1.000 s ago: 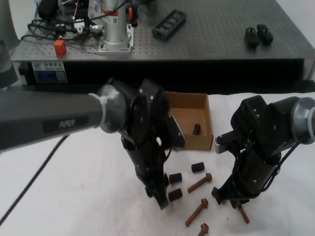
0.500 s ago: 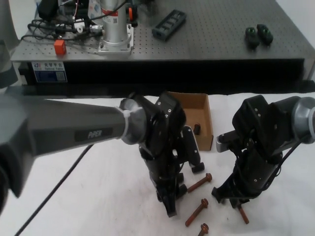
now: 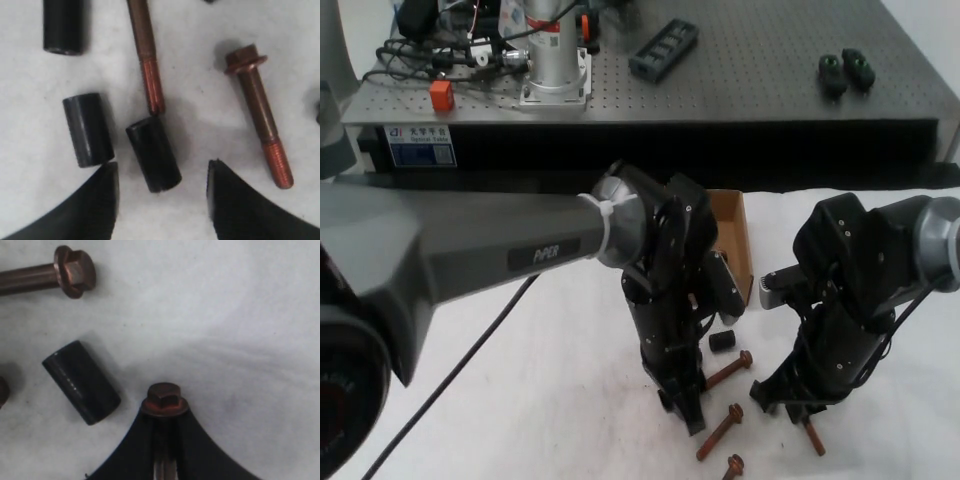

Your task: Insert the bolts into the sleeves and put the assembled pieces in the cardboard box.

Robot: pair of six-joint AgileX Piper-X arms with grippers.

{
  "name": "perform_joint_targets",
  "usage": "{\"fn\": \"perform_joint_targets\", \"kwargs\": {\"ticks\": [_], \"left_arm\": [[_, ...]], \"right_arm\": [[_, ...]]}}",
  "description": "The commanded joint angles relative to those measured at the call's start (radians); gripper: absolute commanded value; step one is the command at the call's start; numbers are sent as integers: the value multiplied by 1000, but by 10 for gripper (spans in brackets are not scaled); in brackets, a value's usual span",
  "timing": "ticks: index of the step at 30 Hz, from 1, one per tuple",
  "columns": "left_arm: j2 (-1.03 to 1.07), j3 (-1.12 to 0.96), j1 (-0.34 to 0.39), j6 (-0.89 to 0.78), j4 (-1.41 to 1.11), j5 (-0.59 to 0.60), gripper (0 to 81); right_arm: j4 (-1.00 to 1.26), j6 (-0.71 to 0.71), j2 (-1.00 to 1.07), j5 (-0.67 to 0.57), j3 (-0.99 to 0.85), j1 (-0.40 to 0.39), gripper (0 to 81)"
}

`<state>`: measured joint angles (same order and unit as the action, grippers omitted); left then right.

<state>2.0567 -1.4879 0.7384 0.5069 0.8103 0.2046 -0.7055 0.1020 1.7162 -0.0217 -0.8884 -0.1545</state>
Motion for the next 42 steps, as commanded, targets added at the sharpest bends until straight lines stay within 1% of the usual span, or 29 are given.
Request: {"fn": "perform_joint_targets", "kwargs": {"ticks": [1, 9, 11, 12, 13, 15, 18, 19, 23, 26, 28, 32, 35, 38, 40, 42], "left_arm": [[6, -15, 6, -26, -18, 6, 393], [70, -69, 8, -67, 14, 0, 393], [88, -90, 12, -67, 29, -8, 376], [96, -100, 15, -77, 38, -28, 356], [103, -112, 19, -78, 52, -52, 313], [106, -118, 22, -76, 68, -67, 219], [106, -118, 21, -80, 94, -70, 32], [106, -123, 21, -80, 118, -79, 4], [83, -140, 21, -101, 191, -88, 3], [26, -132, 6, -161, 180, -85, 3], [-41, -97, -13, -203, 127, -63, 0], [-219, 107, -66, -310, -90, 49, 7], [-367, 337, -95, -363, -307, 151, 7], [-506, 549, -103, -422, -600, 354, 7], [-579, 669, -103, -471, -787, 518, 7], [-629, 751, -98, -534, -940, 591, 7]], "right_arm": [[-3, -12, 30, -84, 14, -6, 10], [-3, -12, 30, -86, 14, -6, 10], [-3, -12, 30, -86, 14, -6, 10], [-3, -12, 30, -86, 14, -6, 10], [-3, -12, 30, -86, 14, -6, 10], [-3, -12, 30, -86, 14, -6, 10], [7, -12, 24, -86, 14, -6, 10], [16, -12, 19, -93, 14, -6, 10], [102, -57, -52, -166, 27, -4, 10], [201, -122, -160, -180, 70, -4, 10], [244, -156, -223, -194, 108, -4, 10], [379, -268, -326, -285, 205, 18, 10], [581, -391, -433, -390, 293, 30, 10], [843, -551, -542, -466, 377, 11, 10], [1048, -649, -596, -468, 427, -15, 10], [1210, -719, -634, -468, 469, -42, 10]]}}
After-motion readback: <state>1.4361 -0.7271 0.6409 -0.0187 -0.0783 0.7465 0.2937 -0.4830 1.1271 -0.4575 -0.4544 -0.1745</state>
